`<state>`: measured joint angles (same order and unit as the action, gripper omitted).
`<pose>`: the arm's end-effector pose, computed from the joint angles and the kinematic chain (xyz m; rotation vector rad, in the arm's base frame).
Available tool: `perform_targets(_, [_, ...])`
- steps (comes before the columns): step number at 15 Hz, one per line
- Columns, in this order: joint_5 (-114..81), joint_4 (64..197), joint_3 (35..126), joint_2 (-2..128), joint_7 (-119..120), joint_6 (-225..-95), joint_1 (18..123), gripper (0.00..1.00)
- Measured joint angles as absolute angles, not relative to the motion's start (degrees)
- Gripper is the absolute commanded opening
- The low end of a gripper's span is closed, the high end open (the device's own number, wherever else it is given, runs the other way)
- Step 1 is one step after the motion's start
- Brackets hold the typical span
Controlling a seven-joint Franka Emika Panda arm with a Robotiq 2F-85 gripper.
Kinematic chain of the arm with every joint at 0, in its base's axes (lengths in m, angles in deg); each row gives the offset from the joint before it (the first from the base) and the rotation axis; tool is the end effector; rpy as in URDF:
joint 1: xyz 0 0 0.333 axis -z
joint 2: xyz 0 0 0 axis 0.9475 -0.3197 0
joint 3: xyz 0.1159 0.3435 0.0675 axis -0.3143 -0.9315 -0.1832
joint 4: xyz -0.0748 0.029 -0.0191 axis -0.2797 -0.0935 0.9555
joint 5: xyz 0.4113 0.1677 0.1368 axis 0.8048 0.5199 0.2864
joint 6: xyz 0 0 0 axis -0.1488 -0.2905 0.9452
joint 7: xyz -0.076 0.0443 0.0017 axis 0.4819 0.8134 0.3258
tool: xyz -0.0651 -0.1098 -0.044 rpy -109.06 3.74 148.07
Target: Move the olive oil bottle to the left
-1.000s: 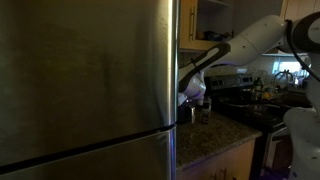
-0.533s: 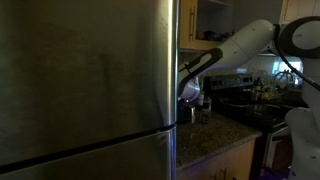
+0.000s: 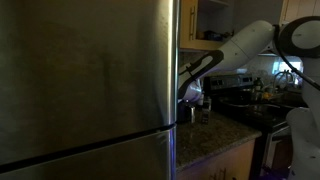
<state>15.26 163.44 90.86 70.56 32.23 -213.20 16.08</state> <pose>0.5404 0.4057 0.4090 -2.4713 -0.8676 -1.2610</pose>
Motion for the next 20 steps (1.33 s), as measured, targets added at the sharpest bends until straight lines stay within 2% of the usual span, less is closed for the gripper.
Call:
perform_targets(1, [15.3,163.6,90.9,70.7,32.2,-213.2,16.1,0.51])
perform_targets(3, [15.2,164.5,91.0,71.0,32.2,-212.8,16.1,0.55])
perform_targets(8, [10.9,167.1,87.4,74.3,27.8,-207.8,19.3,0.97])
perform_targets(9, [11.5,167.2,87.2,75.3,28.2,-206.1,19.3,1.00])
perform_targets(16, [6.1,169.0,90.0,80.0,25.1,-199.5,19.9,1.00])
perform_targets(19, [-8.7,170.2,92.4,83.8,13.1,-188.5,22.6,1.00])
perform_targets(20, [-11.8,170.5,90.7,86.1,10.3,-183.7,25.2,1.00])
